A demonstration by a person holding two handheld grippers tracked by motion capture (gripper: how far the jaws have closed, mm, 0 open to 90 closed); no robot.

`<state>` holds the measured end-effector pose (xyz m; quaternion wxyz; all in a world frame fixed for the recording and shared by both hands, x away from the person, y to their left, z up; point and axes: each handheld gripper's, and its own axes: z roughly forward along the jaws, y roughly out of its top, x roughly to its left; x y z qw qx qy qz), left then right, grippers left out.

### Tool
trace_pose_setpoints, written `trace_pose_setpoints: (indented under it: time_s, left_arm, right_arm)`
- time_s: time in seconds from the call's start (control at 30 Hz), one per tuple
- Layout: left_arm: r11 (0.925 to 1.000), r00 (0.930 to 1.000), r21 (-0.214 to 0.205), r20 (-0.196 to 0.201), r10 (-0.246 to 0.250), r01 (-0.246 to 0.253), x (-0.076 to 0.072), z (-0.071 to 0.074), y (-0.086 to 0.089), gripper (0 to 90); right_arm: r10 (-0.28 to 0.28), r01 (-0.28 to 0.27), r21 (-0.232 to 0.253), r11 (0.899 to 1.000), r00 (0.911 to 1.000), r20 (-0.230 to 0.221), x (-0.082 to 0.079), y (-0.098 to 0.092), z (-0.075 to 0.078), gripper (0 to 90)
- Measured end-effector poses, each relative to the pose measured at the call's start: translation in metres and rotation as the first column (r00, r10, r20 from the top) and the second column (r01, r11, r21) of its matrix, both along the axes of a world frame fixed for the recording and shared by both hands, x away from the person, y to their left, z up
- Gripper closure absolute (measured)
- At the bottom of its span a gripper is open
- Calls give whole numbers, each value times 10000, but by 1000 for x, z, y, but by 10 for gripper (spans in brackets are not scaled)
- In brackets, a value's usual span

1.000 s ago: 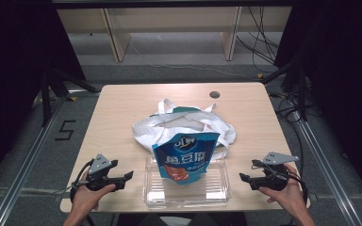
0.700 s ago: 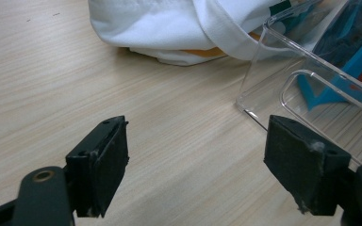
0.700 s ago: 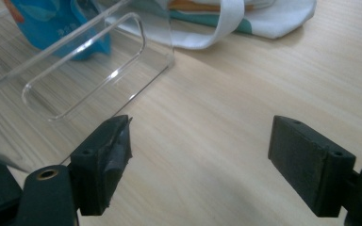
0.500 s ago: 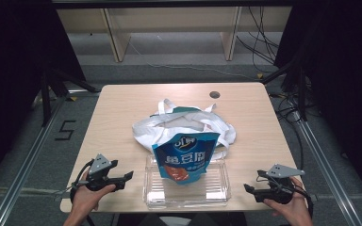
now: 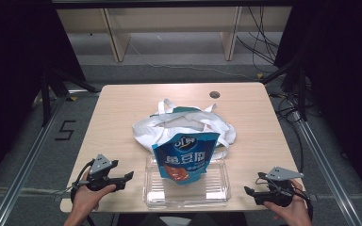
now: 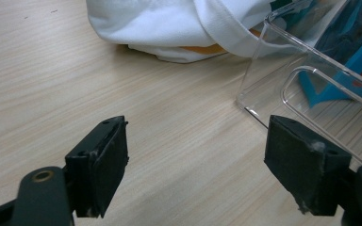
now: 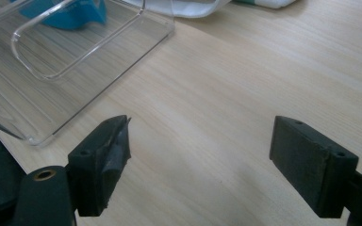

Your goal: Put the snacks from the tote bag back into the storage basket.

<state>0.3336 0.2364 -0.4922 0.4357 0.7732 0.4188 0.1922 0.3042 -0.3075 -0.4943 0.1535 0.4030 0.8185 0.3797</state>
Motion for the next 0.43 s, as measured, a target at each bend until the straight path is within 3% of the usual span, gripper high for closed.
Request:
trace_pose_setpoints:
  time_s: [0.03,0.2,0.27,0.3,0.37,0.43]
  left_arm:
    - [10000,10000,18,21,-16,16,0,0,0,215]
    - [10000,10000,-29,9,-17,17,1,-1,0,214]
    - [10000,10000,-68,21,-73,73,1,-1,0,213]
    - [10000,10000,-62,7,-71,71,1,-1,0,212]
    - [10000,10000,20,-26,-85,85,1,-1,0,212]
    - [10000,10000,85,-20,-41,41,1,0,0,210]
  right_arm:
    - [33,-35,-53,10000,9998,-206,0,0,1,217]
    - [103,-103,-59,9999,9999,59,2,-1,0,217]
    - [-57,58,24,10000,9994,-336,0,-1,-1,217]
    - [6,-8,-148,9999,9999,-137,2,-2,-1,216]
    - [286,-295,-202,9994,9987,-411,3,-5,-1,216]
    - [97,-97,-10,10000,9998,-150,3,-3,-1,217]
